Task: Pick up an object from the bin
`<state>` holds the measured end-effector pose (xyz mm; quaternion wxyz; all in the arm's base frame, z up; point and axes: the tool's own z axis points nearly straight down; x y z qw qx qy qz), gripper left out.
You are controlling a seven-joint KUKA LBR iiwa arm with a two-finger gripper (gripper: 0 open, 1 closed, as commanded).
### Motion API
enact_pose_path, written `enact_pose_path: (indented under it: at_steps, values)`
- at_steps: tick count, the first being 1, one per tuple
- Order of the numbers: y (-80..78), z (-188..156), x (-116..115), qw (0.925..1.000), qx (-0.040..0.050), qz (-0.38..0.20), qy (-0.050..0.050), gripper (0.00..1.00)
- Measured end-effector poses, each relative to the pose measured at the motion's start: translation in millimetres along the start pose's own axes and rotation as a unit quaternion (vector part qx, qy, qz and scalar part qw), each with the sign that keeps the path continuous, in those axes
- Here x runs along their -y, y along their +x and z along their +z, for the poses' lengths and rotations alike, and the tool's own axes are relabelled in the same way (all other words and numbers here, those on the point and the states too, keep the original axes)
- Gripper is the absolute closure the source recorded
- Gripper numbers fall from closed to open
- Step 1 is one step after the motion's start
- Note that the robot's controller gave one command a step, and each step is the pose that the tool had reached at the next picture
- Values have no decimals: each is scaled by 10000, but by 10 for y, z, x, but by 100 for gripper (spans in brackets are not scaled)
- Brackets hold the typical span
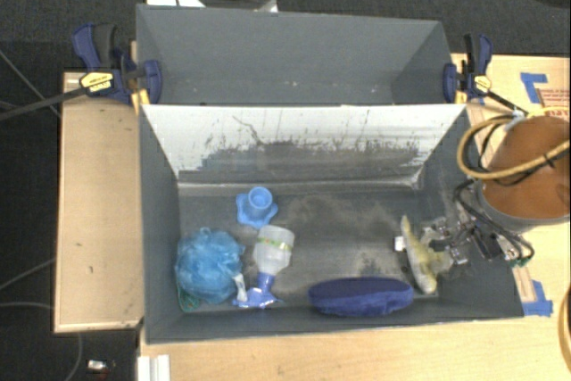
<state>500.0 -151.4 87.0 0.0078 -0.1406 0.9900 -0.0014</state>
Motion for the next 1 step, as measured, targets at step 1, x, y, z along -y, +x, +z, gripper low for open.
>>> enact_pose_path:
  at_steps: [1]
  values:
    - [0, 0, 0, 10000, 0, -3, 0, 100]
